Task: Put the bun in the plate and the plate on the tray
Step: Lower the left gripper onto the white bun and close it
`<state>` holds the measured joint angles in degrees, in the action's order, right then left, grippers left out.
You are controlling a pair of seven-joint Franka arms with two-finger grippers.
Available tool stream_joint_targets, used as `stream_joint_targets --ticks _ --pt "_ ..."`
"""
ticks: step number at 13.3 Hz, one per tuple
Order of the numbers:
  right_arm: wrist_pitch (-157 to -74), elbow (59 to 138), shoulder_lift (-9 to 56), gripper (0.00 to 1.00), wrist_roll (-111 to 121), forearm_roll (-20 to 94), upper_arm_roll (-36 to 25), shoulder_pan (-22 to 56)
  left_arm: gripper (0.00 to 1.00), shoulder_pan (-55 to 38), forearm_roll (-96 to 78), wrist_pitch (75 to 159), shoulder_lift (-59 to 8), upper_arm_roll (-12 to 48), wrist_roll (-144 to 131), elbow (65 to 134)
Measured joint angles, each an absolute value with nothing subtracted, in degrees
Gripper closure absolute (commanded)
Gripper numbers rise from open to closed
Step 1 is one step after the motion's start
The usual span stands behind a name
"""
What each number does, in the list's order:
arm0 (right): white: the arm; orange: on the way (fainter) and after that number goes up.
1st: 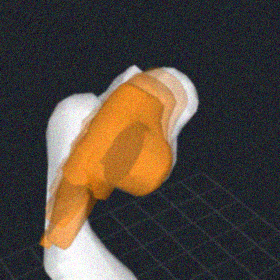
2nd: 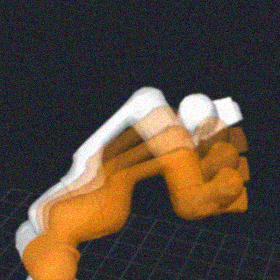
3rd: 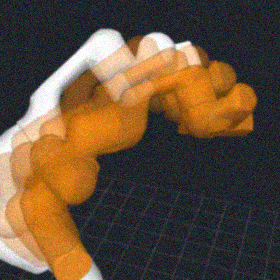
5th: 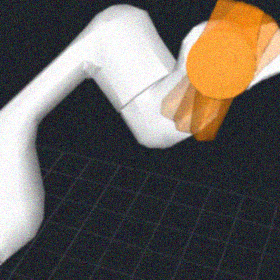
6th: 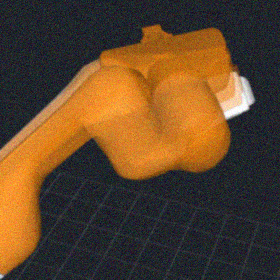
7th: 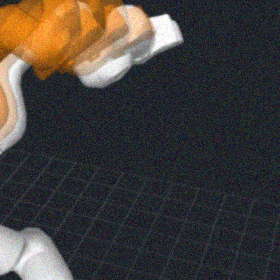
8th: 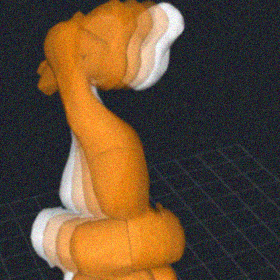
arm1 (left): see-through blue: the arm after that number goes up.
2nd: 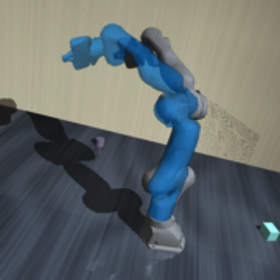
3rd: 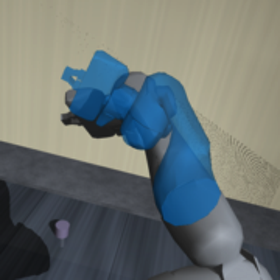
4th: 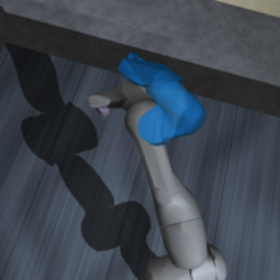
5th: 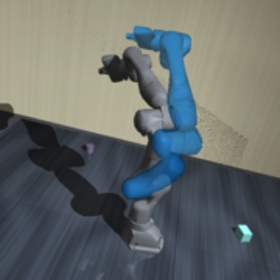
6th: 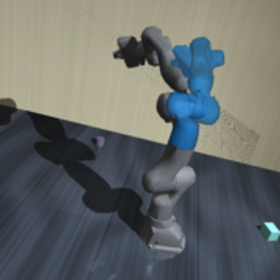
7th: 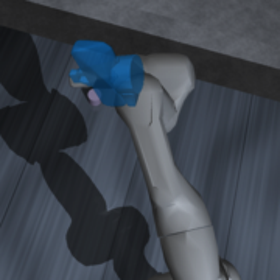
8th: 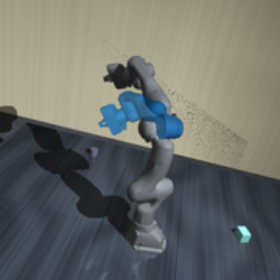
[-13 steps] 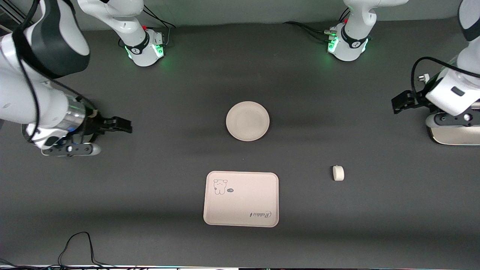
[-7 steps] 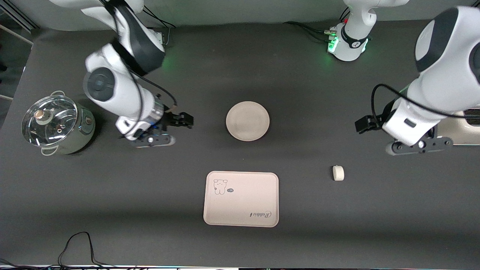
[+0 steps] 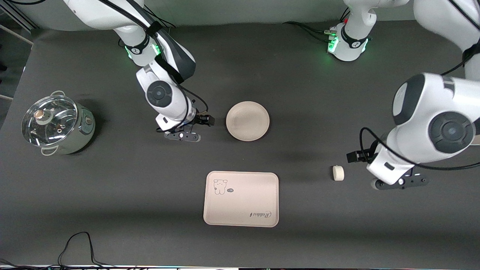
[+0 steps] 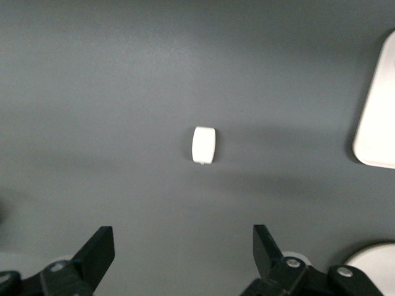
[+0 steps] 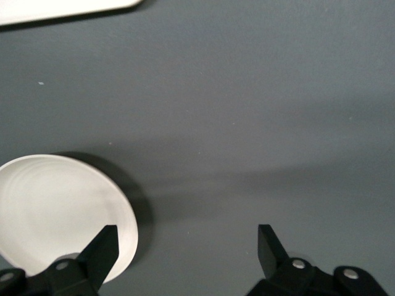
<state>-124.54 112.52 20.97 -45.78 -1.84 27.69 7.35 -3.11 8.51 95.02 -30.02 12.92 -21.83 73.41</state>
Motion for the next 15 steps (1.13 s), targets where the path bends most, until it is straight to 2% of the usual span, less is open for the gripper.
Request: stream_joint_targets --ticks 5,10,15 --pt "-126.1 112.5 23.4 0.0 -46.7 -2.5 27.3 8.0 0.0 -2.1 9.4 109.3 -34.5 11.9 -22.0 82.0" --pt "-126.1 112.5 23.4 0.0 -46.7 -2.5 27.1 8.0 0.0 -1.9 9.5 130.0 -35.1 11.8 -24.1 95.7" --pt "-126.2 112.5 23.5 0.0 -46.7 -2.5 27.0 8.0 0.01 -1.9 9.8 146.8 -35.4 10.0 -24.2 105.4"
